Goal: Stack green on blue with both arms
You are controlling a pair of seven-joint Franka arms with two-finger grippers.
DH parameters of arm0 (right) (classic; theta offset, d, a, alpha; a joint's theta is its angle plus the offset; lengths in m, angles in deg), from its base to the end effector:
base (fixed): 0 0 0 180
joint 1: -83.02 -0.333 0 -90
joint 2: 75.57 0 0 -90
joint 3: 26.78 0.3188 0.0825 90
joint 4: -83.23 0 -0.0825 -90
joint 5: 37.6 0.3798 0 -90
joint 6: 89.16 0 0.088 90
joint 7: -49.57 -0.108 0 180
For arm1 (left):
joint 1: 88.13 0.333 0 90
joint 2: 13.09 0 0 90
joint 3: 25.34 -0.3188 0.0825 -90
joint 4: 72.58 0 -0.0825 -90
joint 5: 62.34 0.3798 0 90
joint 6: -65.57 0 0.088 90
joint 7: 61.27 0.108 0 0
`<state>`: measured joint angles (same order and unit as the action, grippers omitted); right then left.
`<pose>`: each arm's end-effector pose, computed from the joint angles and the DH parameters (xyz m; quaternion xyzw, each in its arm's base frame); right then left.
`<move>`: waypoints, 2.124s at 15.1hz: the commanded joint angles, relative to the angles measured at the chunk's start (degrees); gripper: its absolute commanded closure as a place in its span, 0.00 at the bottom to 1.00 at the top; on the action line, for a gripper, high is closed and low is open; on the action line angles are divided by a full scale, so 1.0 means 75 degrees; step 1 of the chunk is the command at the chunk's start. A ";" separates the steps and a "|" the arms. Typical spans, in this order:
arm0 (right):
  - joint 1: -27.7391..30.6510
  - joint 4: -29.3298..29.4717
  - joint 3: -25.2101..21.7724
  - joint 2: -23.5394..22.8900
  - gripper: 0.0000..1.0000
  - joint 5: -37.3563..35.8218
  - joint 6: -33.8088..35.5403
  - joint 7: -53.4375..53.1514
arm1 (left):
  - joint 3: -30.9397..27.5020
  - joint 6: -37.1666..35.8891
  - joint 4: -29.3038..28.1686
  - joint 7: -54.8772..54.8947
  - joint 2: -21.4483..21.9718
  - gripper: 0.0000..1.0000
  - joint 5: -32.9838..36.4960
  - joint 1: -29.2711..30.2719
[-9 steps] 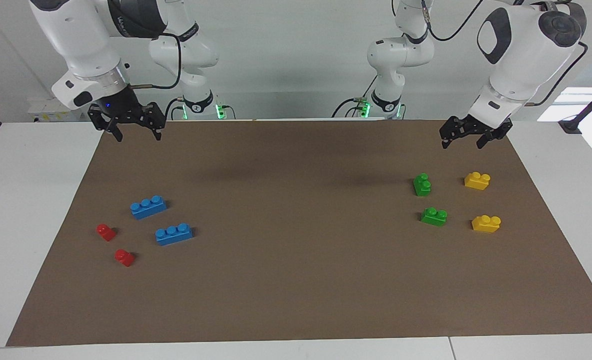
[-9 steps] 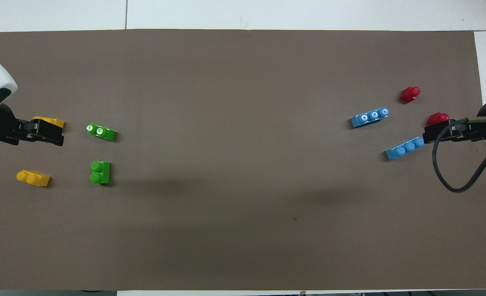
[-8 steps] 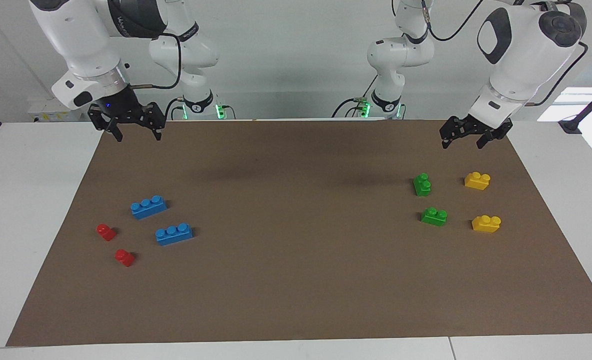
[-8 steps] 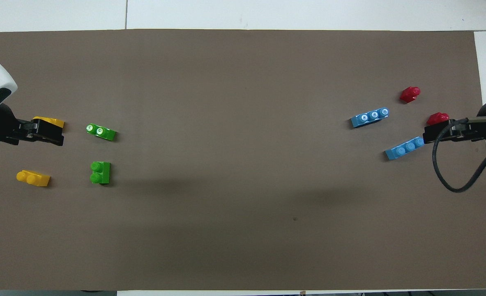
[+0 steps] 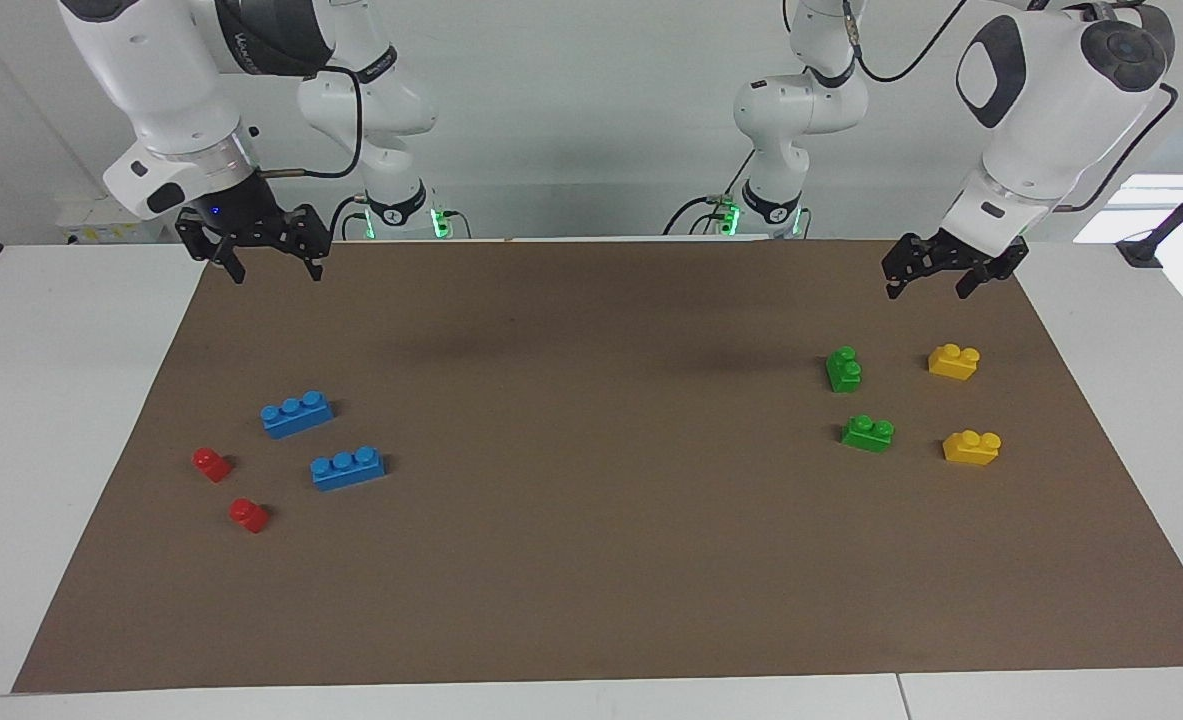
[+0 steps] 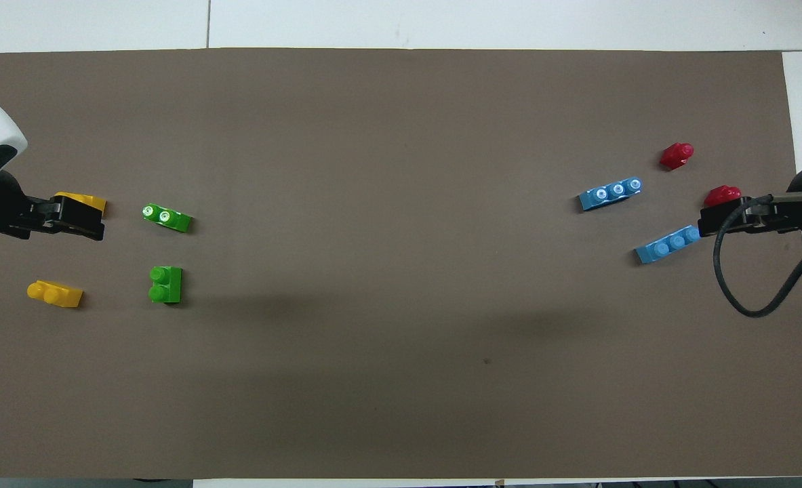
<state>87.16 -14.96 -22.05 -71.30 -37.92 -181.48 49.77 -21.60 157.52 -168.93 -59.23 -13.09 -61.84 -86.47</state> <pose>0.5281 0.0064 0.6029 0.9999 0.0069 -0.0141 0.0059 0.5482 -0.0190 0.5774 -0.9986 0.0362 0.0384 0.0044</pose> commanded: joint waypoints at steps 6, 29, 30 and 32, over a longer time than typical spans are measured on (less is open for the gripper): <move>0.0070 -0.0115 0.0049 0.0099 0.00 -0.0040 0.0016 0.0008 | -0.0300 0.2173 -0.1857 0.0021 -0.0024 0.00 0.0027 -0.0174; 0.0738 0.1525 0.0014 -0.3240 0.00 0.2221 -0.1740 -0.6555 | -0.0289 0.4873 -0.5085 -0.1101 -0.0164 1.00 0.0027 -0.0350; 0.0738 0.1525 0.0025 -0.3322 0.00 0.2222 -0.1881 -0.7273 | -0.0265 0.4768 -0.5003 -0.1302 -0.0164 1.00 0.0003 -0.0373; 0.0773 0.1502 0.0025 -0.3521 0.00 0.2304 -0.1964 -0.7656 | -0.0265 0.4290 -0.4571 -0.2584 -0.0176 1.00 -0.0125 -0.0537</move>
<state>92.18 -4.80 -22.07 -95.86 -22.59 -195.60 -3.10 -23.15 193.79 -205.73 -70.21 -15.34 -62.06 -88.69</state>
